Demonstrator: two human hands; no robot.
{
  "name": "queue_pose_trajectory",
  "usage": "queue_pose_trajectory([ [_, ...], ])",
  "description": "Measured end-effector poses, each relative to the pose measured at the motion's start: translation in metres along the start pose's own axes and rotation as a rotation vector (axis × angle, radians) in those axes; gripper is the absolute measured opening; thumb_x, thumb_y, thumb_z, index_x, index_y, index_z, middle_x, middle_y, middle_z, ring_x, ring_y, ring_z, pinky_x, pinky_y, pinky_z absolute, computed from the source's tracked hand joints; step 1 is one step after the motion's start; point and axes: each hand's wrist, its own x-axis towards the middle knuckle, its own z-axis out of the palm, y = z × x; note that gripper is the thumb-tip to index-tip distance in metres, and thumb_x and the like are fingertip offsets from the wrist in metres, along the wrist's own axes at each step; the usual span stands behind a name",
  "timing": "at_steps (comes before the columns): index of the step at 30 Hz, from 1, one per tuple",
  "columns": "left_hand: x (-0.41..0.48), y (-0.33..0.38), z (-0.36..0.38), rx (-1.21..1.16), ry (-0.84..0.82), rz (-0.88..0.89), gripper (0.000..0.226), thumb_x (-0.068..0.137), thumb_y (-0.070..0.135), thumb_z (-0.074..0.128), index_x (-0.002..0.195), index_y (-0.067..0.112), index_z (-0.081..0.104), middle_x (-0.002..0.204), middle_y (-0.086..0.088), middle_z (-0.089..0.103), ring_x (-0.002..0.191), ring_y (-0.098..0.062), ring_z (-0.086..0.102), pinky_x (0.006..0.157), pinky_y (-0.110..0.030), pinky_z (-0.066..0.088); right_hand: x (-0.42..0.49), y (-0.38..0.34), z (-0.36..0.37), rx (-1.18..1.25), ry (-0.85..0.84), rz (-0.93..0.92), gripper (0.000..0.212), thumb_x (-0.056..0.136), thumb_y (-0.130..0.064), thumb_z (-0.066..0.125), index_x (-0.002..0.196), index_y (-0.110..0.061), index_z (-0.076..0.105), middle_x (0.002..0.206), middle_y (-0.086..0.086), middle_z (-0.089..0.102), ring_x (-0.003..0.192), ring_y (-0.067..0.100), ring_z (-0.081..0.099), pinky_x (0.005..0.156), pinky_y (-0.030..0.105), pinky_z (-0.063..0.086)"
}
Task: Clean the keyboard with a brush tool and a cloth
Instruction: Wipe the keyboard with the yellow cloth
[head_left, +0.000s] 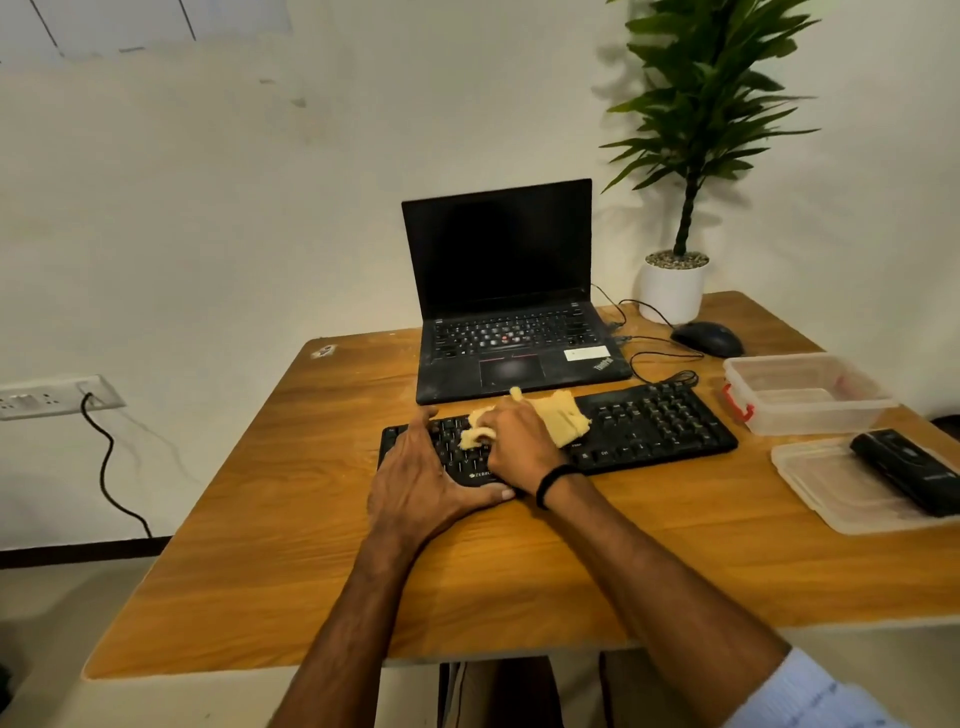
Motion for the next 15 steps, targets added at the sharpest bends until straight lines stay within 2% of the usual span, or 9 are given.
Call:
queue_pose_trajectory([
  [4, -0.001, -0.001, -0.003, -0.019, -0.018, -0.002, 0.143, 0.044, 0.098, 0.069, 0.155, 0.024, 0.018, 0.149, -0.005, 0.049, 0.133, -0.021, 0.051, 0.108, -0.039, 0.046, -0.021, 0.016, -0.017, 0.131, -0.198, -0.085, 0.024, 0.086, -0.013, 0.072, 0.109, -0.019, 0.074, 0.107, -0.001, 0.065, 0.102, 0.014, 0.056, 0.09, 0.029, 0.049],
  [8, 0.002, 0.0, -0.002, 0.01, -0.013, -0.013, 0.144, 0.044, 0.097, 0.07, 0.156, 0.022, 0.019, 0.151, -0.006, 0.048, 0.137, -0.022, 0.049, 0.112, -0.04, 0.044, -0.012, 0.031, -0.024, 0.056, -0.015, 0.0, 0.023, 0.089, -0.012, 0.068, 0.11, -0.02, 0.074, 0.108, 0.0, 0.064, 0.107, 0.017, 0.053, 0.093, 0.028, 0.044],
  [12, -0.002, 0.0, -0.003, -0.011, -0.024, -0.021, 0.146, 0.043, 0.098, 0.07, 0.157, 0.022, 0.019, 0.152, -0.006, 0.047, 0.136, -0.022, 0.049, 0.111, -0.041, 0.046, -0.039, 0.021, -0.014, 0.1, -0.156, -0.16, 0.026, 0.086, -0.011, 0.069, 0.109, -0.02, 0.073, 0.1, -0.007, 0.06, 0.102, 0.013, 0.051, 0.092, 0.027, 0.044],
  [15, 0.001, 0.001, -0.004, -0.008, -0.022, -0.031, 0.147, 0.041, 0.1, 0.068, 0.156, 0.023, 0.019, 0.152, -0.005, 0.047, 0.137, -0.022, 0.049, 0.111, -0.042, 0.046, -0.041, 0.05, -0.032, 0.088, -0.114, -0.078, 0.026, 0.089, -0.01, 0.067, 0.11, -0.023, 0.074, 0.103, -0.01, 0.062, 0.103, 0.009, 0.052, 0.096, 0.028, 0.045],
])
